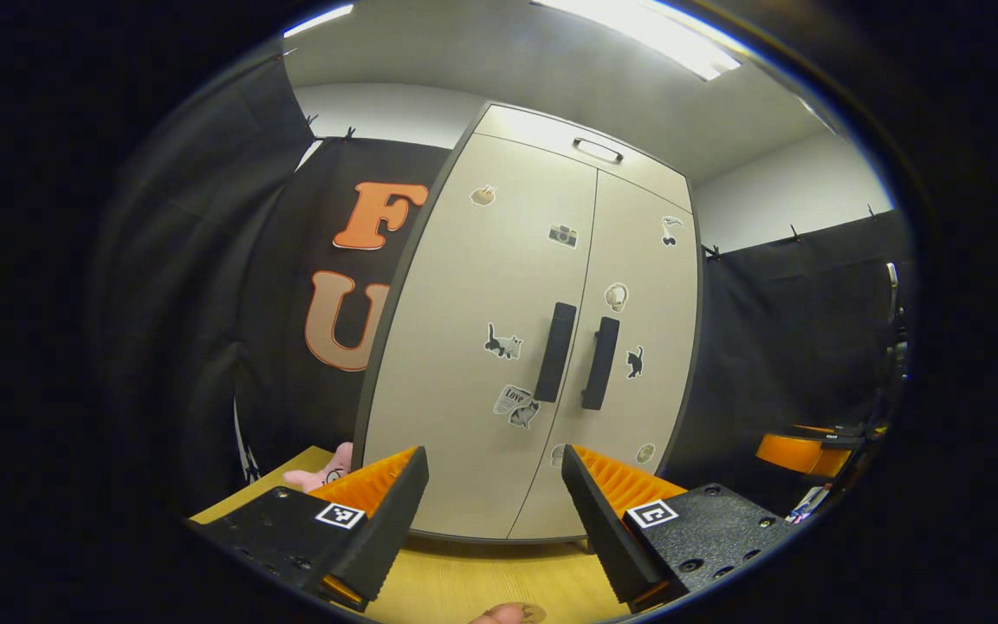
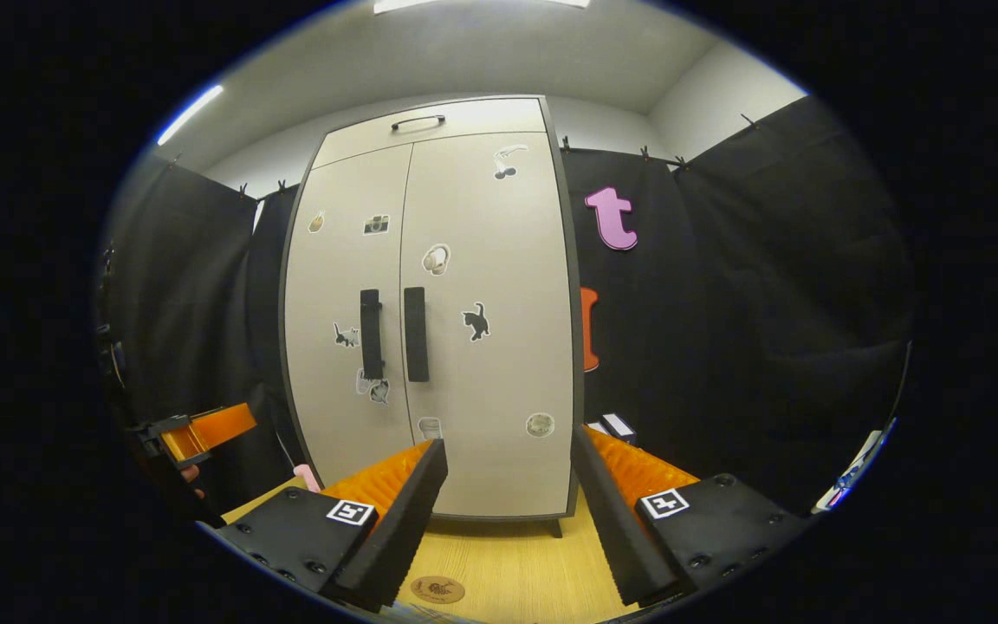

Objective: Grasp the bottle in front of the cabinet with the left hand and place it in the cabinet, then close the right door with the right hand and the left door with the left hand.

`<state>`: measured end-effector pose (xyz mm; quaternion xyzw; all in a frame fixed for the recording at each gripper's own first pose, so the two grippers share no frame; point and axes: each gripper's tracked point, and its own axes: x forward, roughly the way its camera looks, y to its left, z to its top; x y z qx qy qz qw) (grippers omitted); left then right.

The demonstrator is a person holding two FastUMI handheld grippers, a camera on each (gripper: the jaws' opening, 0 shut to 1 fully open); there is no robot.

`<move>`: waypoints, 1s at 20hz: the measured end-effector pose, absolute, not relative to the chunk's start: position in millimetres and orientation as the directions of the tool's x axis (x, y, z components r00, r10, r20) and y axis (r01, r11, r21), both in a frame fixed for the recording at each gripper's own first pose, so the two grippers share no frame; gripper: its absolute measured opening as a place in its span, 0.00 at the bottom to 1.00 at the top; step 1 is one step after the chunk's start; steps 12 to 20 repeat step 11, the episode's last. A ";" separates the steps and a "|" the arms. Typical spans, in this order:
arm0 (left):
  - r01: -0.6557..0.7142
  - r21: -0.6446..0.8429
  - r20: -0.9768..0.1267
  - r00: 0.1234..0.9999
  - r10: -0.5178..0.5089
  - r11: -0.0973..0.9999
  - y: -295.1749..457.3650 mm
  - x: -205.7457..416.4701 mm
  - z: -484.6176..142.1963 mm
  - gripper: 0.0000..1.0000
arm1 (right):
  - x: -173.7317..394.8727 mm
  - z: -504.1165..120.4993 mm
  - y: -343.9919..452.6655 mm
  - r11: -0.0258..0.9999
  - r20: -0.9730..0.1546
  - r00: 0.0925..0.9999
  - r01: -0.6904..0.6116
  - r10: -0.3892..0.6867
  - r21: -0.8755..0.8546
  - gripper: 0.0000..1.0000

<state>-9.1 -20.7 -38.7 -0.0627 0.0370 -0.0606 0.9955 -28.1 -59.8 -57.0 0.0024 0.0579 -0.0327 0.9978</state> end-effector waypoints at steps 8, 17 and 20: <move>0.127 -0.128 -0.065 0.989 -0.136 0.984 -22.3 -5.0 -39.8 0.95 | -27.4 -55.2 -61.1 0.997 -0.104 0.991 0.080 -0.080 0.003 0.95; 0.132 -0.126 -0.063 0.988 -0.141 0.983 -23.2 -4.6 -39.0 0.95 | -25.1 -55.2 -62.8 0.997 -0.101 0.991 0.083 -0.083 0.003 0.95; 0.132 -0.126 -0.063 0.988 -0.141 0.983 -23.2 -4.6 -39.0 0.95 | -25.1 -55.2 -62.8 0.997 -0.101 0.991 0.083 -0.083 0.003 0.95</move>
